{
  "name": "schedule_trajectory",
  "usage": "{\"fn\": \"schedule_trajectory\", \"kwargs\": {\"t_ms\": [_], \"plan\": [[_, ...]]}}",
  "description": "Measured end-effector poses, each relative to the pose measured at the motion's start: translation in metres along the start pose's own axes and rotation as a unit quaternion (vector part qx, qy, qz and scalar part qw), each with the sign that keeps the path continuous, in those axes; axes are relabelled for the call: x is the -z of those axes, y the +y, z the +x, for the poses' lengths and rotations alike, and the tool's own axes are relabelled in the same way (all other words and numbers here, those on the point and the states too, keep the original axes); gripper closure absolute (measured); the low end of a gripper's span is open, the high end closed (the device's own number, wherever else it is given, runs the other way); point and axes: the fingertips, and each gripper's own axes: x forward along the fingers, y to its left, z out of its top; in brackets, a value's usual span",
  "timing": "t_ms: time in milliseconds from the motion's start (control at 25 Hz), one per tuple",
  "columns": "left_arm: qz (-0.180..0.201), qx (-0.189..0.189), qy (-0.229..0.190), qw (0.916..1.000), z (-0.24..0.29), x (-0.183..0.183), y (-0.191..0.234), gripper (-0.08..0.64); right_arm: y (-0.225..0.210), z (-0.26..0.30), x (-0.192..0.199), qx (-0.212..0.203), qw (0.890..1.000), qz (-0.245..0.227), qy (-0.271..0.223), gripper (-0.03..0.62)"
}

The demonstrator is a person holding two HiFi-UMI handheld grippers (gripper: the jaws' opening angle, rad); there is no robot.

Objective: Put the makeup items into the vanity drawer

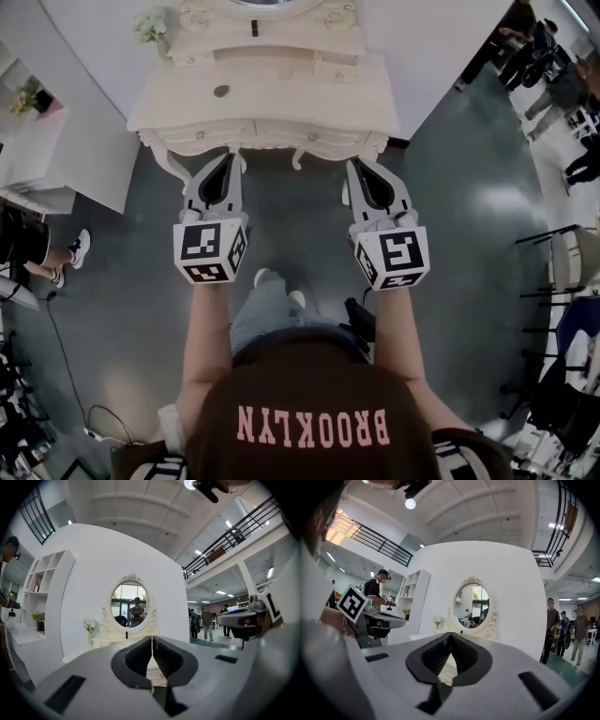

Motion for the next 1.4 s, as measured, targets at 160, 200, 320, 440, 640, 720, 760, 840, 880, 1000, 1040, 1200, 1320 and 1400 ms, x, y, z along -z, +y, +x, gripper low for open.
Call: {"fn": "schedule_trajectory", "kwargs": {"t_ms": [160, 200, 320, 440, 640, 720, 760, 840, 880, 1000, 1040, 1200, 1320, 1400], "plan": [[0.003, -0.003, 0.004, 1.0000, 0.025, 0.004, 0.003, 0.551, -0.016, 0.016, 0.014, 0.003, 1.000, 0.010, 0.008, 0.595], [0.002, -0.005, 0.004, 1.0000, 0.031, 0.004, 0.007, 0.551, -0.018, 0.021, 0.016, 0.003, 1.000, 0.009, 0.009, 0.595], [-0.001, -0.009, 0.002, 1.0000, 0.061, 0.003, 0.024, 0.551, -0.028, 0.042, 0.020, 0.006, 1.000, -0.001, 0.012, 0.595], [0.002, -0.002, 0.004, 1.0000, 0.099, 0.007, 0.037, 0.551, -0.047, 0.070, 0.028, 0.016, 1.000, -0.002, 0.020, 0.595], [0.002, 0.016, 0.018, 0.9997, 0.170, 0.017, 0.061, 0.551, -0.080, 0.131, 0.040, 0.035, 0.999, 0.010, 0.034, 0.595], [0.001, 0.026, 0.019, 0.9995, 0.198, 0.016, 0.073, 0.551, -0.090, 0.160, 0.040, 0.039, 0.999, 0.010, 0.036, 0.595], [0.000, 0.029, 0.019, 0.9994, 0.212, 0.016, 0.080, 0.551, -0.095, 0.175, 0.039, 0.041, 0.998, 0.010, 0.037, 0.595], [-0.004, 0.034, 0.023, 0.9992, 0.240, 0.017, 0.097, 0.550, -0.104, 0.207, 0.038, 0.043, 0.998, 0.011, 0.040, 0.595], [-0.007, 0.034, 0.025, 0.9991, 0.253, 0.018, 0.107, 0.549, -0.108, 0.222, 0.038, 0.043, 0.998, 0.012, 0.042, 0.595], [-0.015, 0.031, 0.032, 0.9989, 0.290, 0.022, 0.136, 0.549, -0.119, 0.268, 0.040, 0.044, 0.998, 0.014, 0.050, 0.595], [-0.016, 0.031, 0.036, 0.9987, 0.302, 0.024, 0.145, 0.549, -0.123, 0.282, 0.041, 0.045, 0.998, 0.014, 0.052, 0.595], [-0.021, 0.032, 0.055, 0.9977, 0.344, 0.033, 0.181, 0.546, -0.134, 0.330, 0.044, 0.053, 0.997, 0.016, 0.061, 0.595], [-0.030, 0.045, 0.080, 0.9953, 0.371, 0.044, 0.202, 0.365, -0.139, 0.361, 0.047, 0.057, 0.996, 0.015, 0.070, 0.595], [-0.034, 0.046, 0.095, 0.9938, 0.386, 0.053, 0.214, 0.345, -0.143, 0.378, 0.051, 0.058, 0.995, 0.014, 0.077, 0.595]]}}
